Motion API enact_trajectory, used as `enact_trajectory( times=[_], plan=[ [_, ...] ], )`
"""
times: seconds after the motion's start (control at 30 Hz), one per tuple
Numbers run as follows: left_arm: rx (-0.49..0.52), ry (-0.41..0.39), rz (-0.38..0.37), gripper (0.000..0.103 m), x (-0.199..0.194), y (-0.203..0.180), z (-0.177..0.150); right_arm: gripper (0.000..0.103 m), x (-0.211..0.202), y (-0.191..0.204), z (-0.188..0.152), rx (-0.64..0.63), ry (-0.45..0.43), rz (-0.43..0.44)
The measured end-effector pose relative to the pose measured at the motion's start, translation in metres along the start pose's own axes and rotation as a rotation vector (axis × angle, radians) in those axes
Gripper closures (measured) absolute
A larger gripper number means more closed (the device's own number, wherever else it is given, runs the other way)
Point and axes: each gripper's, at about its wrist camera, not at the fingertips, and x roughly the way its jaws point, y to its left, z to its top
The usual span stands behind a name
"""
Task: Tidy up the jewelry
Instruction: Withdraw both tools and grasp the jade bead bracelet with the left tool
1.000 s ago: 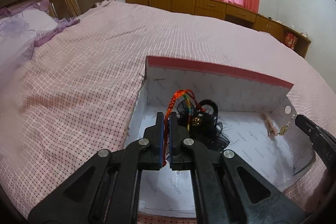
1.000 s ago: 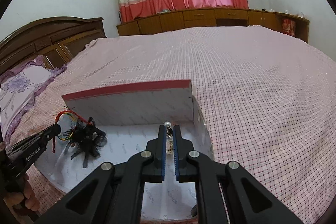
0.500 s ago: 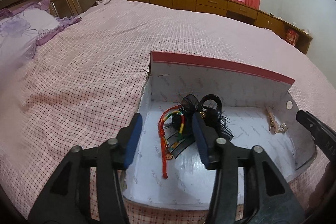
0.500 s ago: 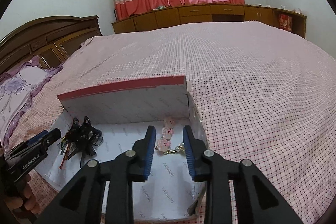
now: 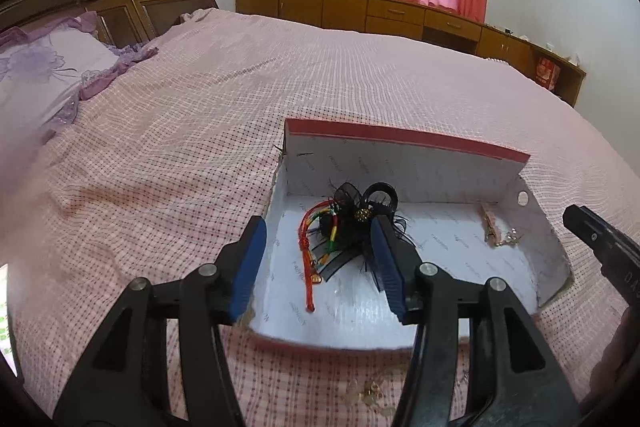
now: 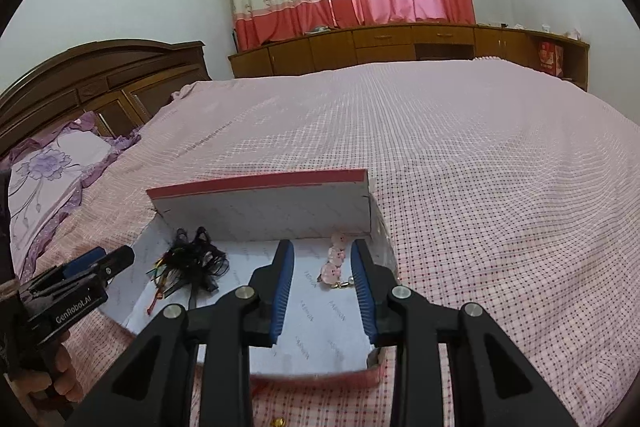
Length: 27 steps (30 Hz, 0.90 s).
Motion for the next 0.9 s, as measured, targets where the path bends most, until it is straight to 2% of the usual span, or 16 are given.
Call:
enact_trajectory(
  times=[0.43,0.9],
  plan=[
    [0.006,0.068,-0.066,0.056,-0.033,0.004,-0.020,0.071,-0.043,0.000,-0.028,0.000,0.038,0.014],
    [-0.039,0.220,-0.128,0.056,-0.026,0.005,-0.053,0.071,-0.055,-0.004,-0.070,-0.006,0.134,0.007]
  ],
)
